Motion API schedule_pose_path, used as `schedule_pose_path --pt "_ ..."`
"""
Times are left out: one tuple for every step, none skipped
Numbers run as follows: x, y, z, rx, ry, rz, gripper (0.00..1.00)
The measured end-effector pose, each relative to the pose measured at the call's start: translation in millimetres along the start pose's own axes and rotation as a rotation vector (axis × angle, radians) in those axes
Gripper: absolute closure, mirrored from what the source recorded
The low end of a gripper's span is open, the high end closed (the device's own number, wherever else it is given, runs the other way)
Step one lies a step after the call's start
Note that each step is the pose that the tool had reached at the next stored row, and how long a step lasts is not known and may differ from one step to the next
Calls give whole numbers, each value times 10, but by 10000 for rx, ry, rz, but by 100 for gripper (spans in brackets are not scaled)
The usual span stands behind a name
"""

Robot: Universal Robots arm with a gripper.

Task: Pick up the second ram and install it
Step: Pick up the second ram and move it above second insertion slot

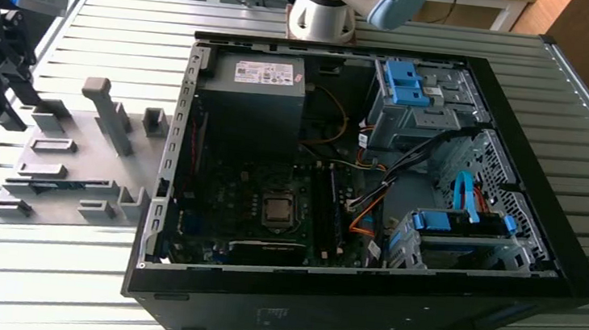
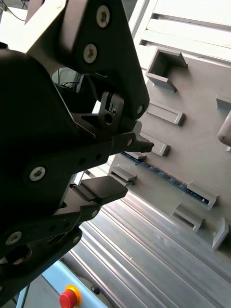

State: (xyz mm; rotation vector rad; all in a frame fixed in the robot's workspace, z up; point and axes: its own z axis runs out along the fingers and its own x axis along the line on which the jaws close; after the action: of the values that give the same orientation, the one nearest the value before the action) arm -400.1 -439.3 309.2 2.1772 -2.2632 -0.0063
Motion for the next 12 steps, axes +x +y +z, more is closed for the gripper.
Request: schedule_pose_path --pt "0 1 10 24 0 0 53" --pt "1 2 19 56 1 0 53" --pt "1 3 29 93 -2 0 53" --pt "2 3 41 130 -4 0 53" --pt "2 2 55 147 -7 -1 53" --pt "3 3 69 152 -6 -1 53" --pt "3 3 84 157 -6 -1 53" --pt "3 3 99 163 -6 0 53" --pt "4 3 113 165 -6 -1 53" --pt "4 3 128 169 -6 -1 53" --pt "4 3 147 170 -7 0 53" --pt "6 3 164 170 -6 2 53"
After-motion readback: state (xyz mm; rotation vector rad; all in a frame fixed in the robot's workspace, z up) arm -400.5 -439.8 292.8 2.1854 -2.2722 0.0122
